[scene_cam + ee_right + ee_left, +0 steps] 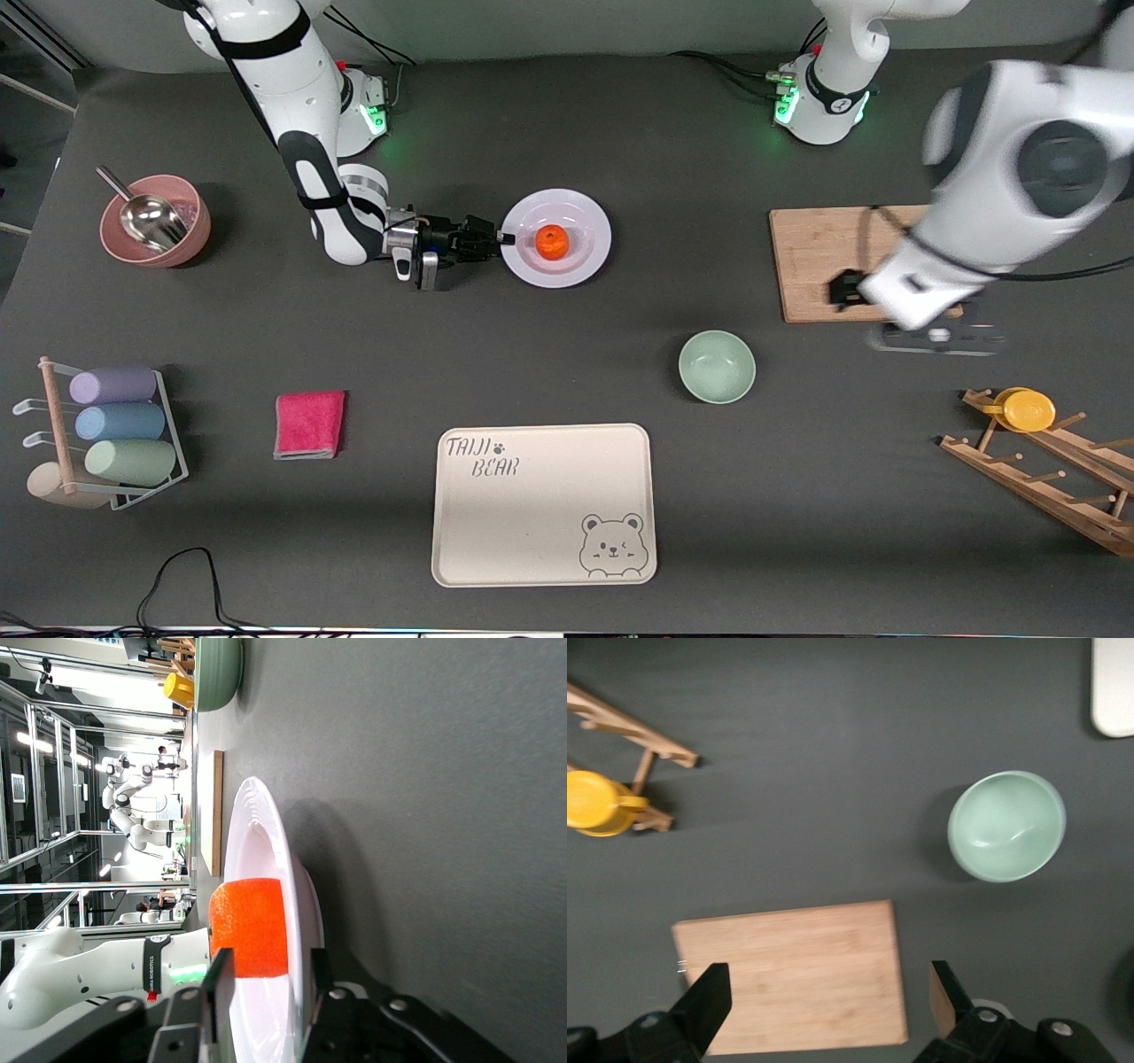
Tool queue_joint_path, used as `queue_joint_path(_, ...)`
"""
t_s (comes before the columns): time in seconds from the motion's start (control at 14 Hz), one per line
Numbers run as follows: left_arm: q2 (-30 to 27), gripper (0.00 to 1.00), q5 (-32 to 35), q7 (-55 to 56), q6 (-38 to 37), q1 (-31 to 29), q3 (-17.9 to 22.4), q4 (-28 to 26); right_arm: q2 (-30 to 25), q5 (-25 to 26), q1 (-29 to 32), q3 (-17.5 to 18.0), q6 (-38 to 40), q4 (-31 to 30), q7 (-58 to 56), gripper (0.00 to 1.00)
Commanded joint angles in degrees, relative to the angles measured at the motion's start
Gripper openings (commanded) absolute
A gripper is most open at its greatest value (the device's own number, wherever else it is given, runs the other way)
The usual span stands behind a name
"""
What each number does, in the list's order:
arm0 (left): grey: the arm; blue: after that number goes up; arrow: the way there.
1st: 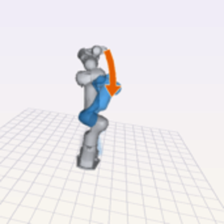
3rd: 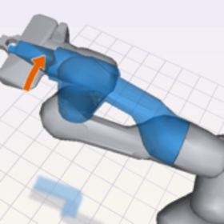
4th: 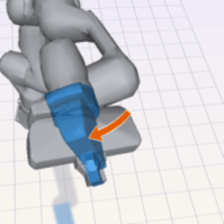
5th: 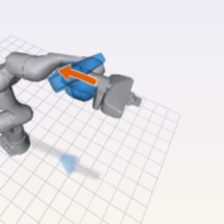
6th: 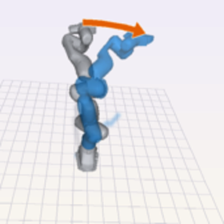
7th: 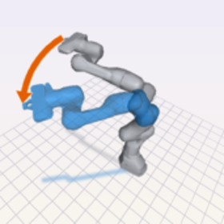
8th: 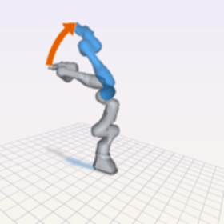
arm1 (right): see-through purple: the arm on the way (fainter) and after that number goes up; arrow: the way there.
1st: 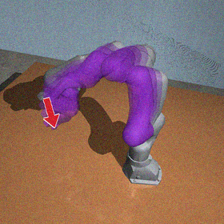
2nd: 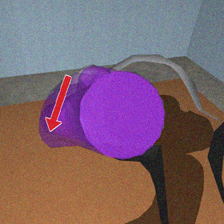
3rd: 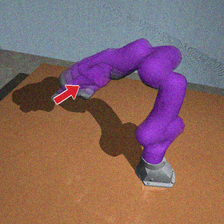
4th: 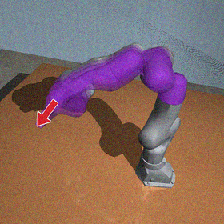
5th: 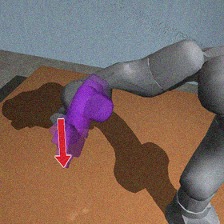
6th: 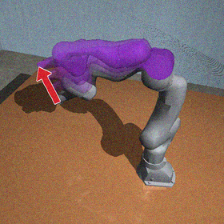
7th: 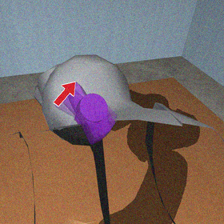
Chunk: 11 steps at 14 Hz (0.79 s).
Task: Place orange and plate with both arms
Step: 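Withdraw the left gripper while the right gripper grips the plate rim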
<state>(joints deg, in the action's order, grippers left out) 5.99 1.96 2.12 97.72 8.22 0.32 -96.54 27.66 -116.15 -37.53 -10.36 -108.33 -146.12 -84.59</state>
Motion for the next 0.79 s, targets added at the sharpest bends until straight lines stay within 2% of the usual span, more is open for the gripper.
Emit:
queue_joint_path(0.0,-4.6,1.0,-3.1,-5.6,-3.8,1.0,5.9,-1.5,1.3,-2.0,-1.4,0.0,-0.6,1.3,-1.2,0.18)
queue_joint_path(0.07,-6.6,1.0,-3.1,-5.7,-3.8,1.0,6.2,-2.8,1.2,-2.1,-1.3,0.0,-0.6,1.3,-1.3,0.09)
queue_joint_path(0.29,-10.2,1.0,-3.3,-5.8,-2.1,1.0,7.9,-6.6,1.2,-2.1,-1.2,0.0,-0.5,1.3,-0.8,0.0)
queue_joint_path(0.5,-15.6,1.0,-3.1,-5.5,4.9,1.1,7.7,-14.7,0.6,-2.1,-0.7,-0.1,0.3,1.3,-0.4,0.0)
queue_joint_path(0.71,-15.7,1.0,-2.4,-5.7,4.0,1.1,7.7,-14.4,-2.1,-1.9,0.1,-0.5,4.1,1.3,2.8,0.0)
